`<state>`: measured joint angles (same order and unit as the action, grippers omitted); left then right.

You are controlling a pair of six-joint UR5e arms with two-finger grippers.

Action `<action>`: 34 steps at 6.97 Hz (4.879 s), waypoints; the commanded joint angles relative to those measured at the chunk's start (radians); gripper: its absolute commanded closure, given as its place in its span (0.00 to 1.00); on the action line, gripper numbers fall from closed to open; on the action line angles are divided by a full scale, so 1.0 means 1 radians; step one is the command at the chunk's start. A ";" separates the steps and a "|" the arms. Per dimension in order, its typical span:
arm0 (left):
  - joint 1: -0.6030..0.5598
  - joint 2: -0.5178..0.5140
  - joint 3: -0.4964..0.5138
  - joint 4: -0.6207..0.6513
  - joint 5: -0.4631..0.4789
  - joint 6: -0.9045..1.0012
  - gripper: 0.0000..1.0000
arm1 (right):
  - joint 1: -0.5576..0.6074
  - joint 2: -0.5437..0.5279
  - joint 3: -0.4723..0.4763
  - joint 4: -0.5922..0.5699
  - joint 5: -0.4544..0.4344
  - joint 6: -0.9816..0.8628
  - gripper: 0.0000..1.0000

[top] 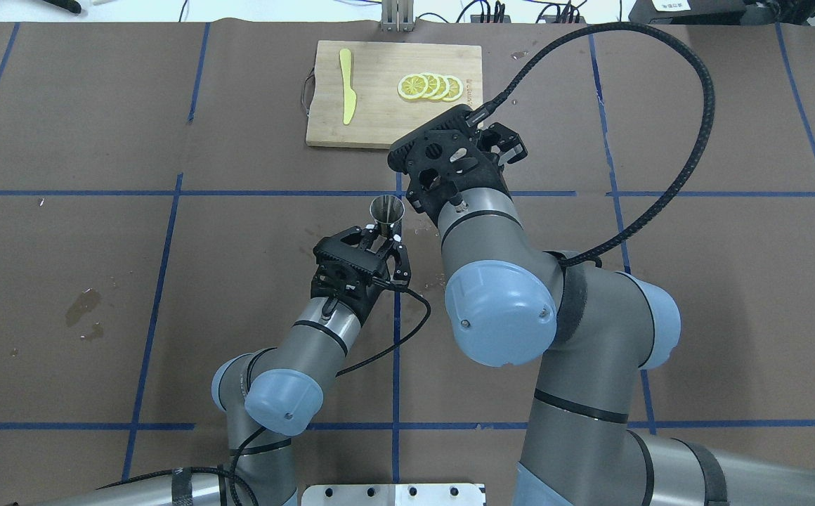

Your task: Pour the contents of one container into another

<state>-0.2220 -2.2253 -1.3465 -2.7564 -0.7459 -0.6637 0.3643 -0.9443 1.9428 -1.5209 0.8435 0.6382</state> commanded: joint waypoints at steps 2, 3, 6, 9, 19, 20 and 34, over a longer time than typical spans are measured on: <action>0.004 -0.042 0.010 -0.003 -0.004 -0.004 1.00 | 0.001 0.041 -0.016 -0.082 0.009 -0.098 0.88; 0.003 -0.042 0.012 -0.003 -0.004 -0.004 1.00 | -0.001 0.053 -0.013 -0.114 0.035 -0.118 0.88; 0.001 -0.043 0.020 -0.002 -0.009 -0.002 1.00 | -0.015 0.055 -0.005 -0.175 0.031 -0.166 0.88; -0.004 -0.047 0.021 0.004 -0.024 0.001 1.00 | -0.064 0.052 -0.004 -0.223 -0.102 -0.199 0.88; -0.004 -0.056 0.021 0.006 -0.033 0.004 1.00 | -0.079 0.081 -0.007 -0.331 -0.161 -0.468 0.86; -0.004 -0.056 0.020 0.006 -0.033 0.004 1.00 | -0.079 0.081 -0.007 -0.331 -0.162 -0.509 0.85; -0.020 -0.039 -0.043 0.001 -0.035 0.007 1.00 | -0.050 -0.039 0.053 -0.102 -0.138 -0.023 0.88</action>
<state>-0.2321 -2.2753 -1.3580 -2.7523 -0.7796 -0.6572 0.3084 -0.9515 1.9687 -1.6551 0.6785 0.4358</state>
